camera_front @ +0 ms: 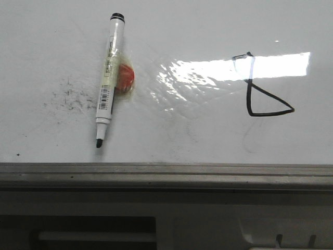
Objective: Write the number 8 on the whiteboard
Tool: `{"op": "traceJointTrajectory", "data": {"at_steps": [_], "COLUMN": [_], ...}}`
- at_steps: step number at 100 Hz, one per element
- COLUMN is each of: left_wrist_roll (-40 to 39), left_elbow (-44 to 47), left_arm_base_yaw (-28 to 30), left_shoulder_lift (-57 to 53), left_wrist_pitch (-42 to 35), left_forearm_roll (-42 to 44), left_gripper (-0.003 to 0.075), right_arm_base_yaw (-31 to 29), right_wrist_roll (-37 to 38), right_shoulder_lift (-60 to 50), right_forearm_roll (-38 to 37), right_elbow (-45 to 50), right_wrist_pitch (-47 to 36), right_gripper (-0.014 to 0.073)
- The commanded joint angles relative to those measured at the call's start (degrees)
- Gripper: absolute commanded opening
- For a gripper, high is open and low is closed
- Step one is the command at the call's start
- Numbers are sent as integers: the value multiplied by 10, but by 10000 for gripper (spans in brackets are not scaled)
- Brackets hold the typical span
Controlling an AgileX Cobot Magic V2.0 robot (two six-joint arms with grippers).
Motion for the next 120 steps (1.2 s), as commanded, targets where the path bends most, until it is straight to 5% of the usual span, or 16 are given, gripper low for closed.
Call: {"op": "traceJointTrajectory", "data": {"at_steps": [1,31,120], "left_wrist_roll": [-23,-45,-45], "left_elbow": [3,28,27], "left_arm_base_yaw": [0,0,0], "left_shoulder_lift": [2,-42,-42], "left_wrist_pitch": [-50,70,69], "left_forearm_roll": [4,4,4], "left_gripper": [-20,-20,-20], "right_arm_base_yaw": [-4,-4,-4], "right_wrist_roll": [-1,-1,-1], "right_shoulder_lift": [8,8,8], "right_forearm_roll": [3,3,3], "right_elbow": [-12,-12,-12], "right_wrist_pitch": [-49,-48,-47], "right_gripper": [-43,-43,-43]}}
